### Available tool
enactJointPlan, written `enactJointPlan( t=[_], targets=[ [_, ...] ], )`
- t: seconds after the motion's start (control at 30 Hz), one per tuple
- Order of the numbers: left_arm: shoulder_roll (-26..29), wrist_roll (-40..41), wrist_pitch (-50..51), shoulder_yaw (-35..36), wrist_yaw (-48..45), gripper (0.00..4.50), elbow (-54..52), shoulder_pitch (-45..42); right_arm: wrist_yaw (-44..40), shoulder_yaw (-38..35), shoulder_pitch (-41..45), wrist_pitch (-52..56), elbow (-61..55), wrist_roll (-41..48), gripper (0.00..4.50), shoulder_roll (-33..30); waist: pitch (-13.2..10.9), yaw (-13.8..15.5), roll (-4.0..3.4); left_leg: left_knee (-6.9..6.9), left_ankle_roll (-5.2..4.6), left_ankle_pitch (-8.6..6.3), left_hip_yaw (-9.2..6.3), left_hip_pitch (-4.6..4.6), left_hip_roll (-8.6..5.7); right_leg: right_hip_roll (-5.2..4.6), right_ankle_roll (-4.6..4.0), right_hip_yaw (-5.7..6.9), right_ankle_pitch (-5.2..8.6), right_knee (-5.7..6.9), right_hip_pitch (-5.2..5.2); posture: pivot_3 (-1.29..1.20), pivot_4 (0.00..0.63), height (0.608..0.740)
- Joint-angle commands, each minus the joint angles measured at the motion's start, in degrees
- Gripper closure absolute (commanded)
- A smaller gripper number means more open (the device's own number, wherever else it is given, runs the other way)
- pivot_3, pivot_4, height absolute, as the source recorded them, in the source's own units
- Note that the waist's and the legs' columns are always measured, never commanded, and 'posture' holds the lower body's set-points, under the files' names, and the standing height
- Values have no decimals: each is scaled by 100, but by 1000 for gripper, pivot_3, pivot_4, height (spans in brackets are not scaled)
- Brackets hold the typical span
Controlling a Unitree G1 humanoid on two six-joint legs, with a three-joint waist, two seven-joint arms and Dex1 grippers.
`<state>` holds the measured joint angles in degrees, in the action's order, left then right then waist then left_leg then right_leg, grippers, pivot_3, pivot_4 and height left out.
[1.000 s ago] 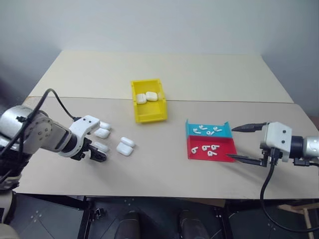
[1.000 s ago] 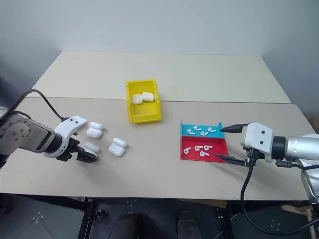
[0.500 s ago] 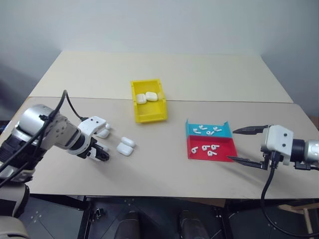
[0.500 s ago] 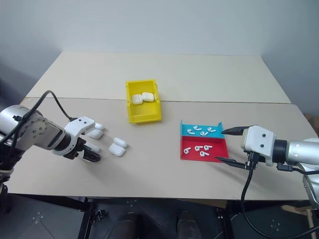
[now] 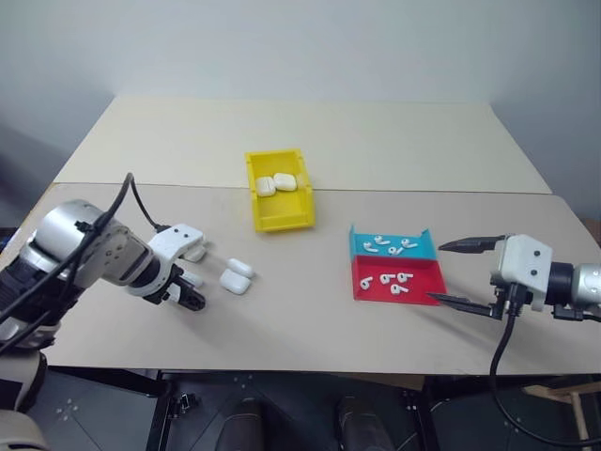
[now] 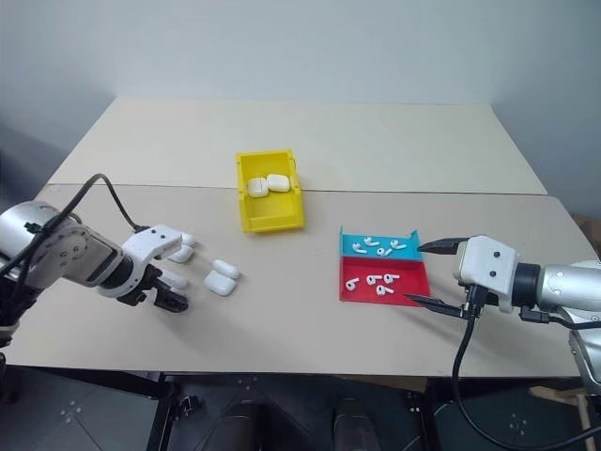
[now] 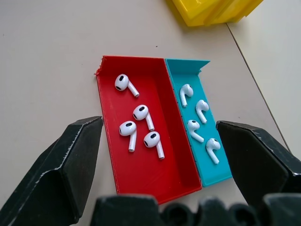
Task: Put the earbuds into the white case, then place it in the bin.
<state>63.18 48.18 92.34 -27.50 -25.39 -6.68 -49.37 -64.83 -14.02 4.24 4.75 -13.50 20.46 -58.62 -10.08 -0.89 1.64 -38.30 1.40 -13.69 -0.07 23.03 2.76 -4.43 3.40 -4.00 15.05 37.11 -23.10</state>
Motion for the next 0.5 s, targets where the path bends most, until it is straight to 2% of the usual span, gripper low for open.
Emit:
enactJointPlan(
  t=[0.03,0.5],
  targets=[
    [89,-54,16,14,37,0,-99,50,62,-47,125,-24,-100,-1,17,34,0,3,0,0,0,0,0,0,0,0,0,1,0,0,0,0,150,740],
    [-413,-103,16,140,455,0,480,-35,53,-128,2,-44,-158,-110,17,17,15,29,-24,-1,0,0,-1,-41,-1,0,1,2,1,1,44,0,150,740]
  ],
)
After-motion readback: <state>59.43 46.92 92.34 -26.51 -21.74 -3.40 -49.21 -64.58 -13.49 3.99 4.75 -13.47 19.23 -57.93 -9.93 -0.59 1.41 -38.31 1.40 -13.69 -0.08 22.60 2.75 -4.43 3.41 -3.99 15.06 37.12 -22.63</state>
